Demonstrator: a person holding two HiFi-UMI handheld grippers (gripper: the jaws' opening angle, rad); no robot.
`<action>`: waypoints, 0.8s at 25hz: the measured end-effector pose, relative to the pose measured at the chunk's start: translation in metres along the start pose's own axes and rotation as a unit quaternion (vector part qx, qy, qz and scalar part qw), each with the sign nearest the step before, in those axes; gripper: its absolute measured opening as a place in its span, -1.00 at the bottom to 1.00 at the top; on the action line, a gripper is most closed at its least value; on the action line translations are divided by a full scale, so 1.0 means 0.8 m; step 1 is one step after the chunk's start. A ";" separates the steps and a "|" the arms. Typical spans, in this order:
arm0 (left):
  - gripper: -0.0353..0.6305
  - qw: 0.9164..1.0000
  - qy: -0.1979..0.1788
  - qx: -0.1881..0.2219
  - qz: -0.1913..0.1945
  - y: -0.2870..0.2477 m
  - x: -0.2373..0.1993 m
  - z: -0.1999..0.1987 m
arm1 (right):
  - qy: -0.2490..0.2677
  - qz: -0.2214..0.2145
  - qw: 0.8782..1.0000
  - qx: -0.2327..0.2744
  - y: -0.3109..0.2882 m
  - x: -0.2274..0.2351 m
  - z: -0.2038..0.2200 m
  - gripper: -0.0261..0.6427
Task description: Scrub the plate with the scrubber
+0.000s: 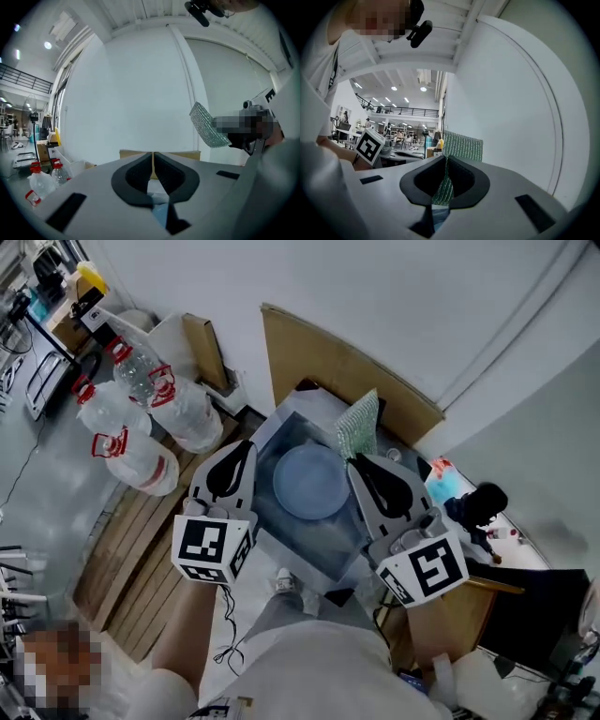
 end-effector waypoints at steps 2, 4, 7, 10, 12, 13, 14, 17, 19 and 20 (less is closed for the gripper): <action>-0.81 1.000 -0.015 0.015 0.003 0.012 0.007 -0.019 | 0.000 0.008 1.000 0.014 0.014 0.000 -0.017 -0.77; -0.81 0.999 -0.028 0.029 0.001 0.022 0.013 -0.034 | 0.002 0.013 1.000 0.028 0.028 0.000 -0.031 -0.77; -0.82 0.998 -0.054 0.039 -0.001 0.036 0.023 -0.051 | 0.005 0.014 0.999 0.042 0.046 -0.002 -0.048 -0.77; -0.82 0.997 -0.075 0.036 0.002 0.048 0.032 -0.061 | 0.008 0.014 0.999 0.049 0.061 -0.005 -0.058 -0.77; -0.82 0.996 -0.081 0.026 0.001 0.056 0.037 -0.063 | 0.007 0.015 0.999 0.050 0.069 -0.006 -0.060 -0.77; -0.82 0.996 -0.082 0.020 0.001 0.059 0.038 -0.062 | 0.006 0.016 0.999 0.050 0.072 -0.006 -0.059 -0.77; -0.82 0.996 -0.083 0.017 0.000 0.062 0.040 -0.062 | 0.006 0.018 0.999 0.050 0.075 -0.005 -0.058 -0.77; -0.82 0.996 -0.088 0.014 0.000 0.069 0.047 -0.061 | 0.011 0.025 0.999 0.040 0.082 -0.004 -0.048 -0.77; -0.82 0.997 -0.081 0.009 0.001 0.074 0.056 -0.063 | 0.010 0.027 0.999 0.029 0.086 -0.005 -0.041 -0.77; -0.82 0.997 -0.076 0.008 0.001 0.075 0.059 -0.063 | 0.008 0.027 0.999 0.025 0.088 -0.006 -0.038 -0.77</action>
Point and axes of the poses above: the fingertips, and each gripper's own axes: y backward along the fingers, x to its right, z out of its underside, the point moved 8 cm from there along y, backward along the fingers, and after that the axes turned 15 degrees about z, right-handed, at the moved point
